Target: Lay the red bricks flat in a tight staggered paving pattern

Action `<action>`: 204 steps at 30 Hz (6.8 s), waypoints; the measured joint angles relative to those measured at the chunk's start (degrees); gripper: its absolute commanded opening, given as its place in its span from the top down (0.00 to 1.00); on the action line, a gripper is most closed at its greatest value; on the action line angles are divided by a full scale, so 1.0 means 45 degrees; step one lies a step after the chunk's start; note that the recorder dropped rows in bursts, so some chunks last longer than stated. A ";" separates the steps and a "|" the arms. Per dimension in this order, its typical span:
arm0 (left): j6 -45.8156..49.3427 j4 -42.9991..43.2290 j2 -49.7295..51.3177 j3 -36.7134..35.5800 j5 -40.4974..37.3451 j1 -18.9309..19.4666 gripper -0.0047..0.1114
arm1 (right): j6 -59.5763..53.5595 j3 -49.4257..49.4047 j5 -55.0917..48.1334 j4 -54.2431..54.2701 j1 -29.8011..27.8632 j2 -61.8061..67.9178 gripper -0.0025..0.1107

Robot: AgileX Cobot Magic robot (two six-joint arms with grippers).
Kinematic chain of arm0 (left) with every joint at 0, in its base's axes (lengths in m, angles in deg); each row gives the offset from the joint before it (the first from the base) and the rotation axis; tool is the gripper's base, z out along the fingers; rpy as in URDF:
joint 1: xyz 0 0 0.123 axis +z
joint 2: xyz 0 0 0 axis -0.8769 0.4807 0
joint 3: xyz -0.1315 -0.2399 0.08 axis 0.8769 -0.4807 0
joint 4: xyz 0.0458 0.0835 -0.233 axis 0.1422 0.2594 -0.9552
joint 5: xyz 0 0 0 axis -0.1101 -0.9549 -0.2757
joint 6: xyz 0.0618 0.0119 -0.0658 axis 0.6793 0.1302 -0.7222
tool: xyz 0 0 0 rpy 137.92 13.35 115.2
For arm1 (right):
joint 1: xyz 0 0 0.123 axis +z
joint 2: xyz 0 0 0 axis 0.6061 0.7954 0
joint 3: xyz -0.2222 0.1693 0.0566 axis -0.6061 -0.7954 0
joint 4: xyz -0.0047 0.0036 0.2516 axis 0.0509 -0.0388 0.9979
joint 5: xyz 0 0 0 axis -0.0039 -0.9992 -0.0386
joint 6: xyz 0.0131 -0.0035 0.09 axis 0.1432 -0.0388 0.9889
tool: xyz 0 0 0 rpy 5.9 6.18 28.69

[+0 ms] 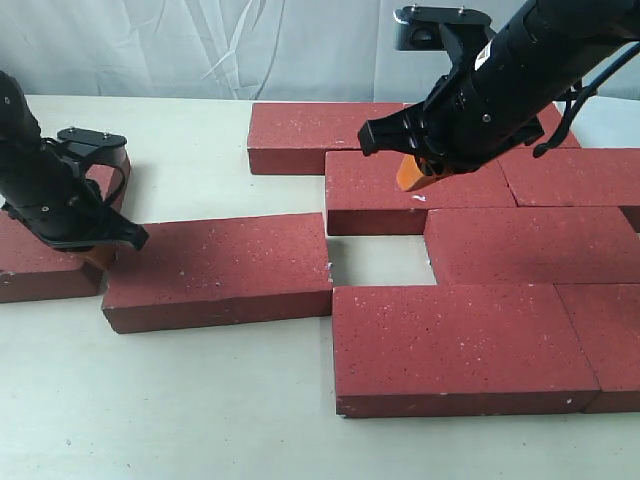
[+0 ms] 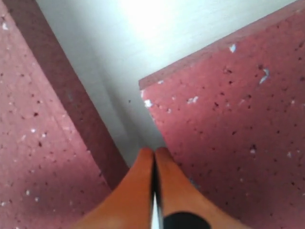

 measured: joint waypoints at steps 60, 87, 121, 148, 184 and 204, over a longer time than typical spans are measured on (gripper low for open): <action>0.0868 -0.0316 0.0906 0.0000 0.1439 0.0019 0.96 | -0.0391 0.0000 0.1754 0.0481 0.3853 0.3827 0.99; 0.0649 -0.0207 0.0910 0.0000 0.1342 0.0019 0.96 | -0.0391 0.0000 0.2607 0.0301 0.3853 0.4531 0.99; 0.2915 -0.2460 0.1355 0.0212 0.0857 0.0251 0.96 | -0.0369 0.0000 0.2343 0.0491 0.3853 0.4323 0.99; -0.2795 0.1690 0.0661 0.0675 -0.0233 0.0028 0.96 | -0.0339 0.0000 0.2343 0.0491 0.3853 0.4323 0.99; -0.0332 -0.0840 0.1545 0.0973 -0.0656 0.0163 0.96 | -0.0339 0.0268 0.2103 0.0113 0.3853 0.4606 0.99; 0.0475 -0.1316 0.1594 0.1002 -0.0440 0.0173 0.96 | -0.0016 0.0268 0.2420 -0.0496 0.3911 0.4682 0.99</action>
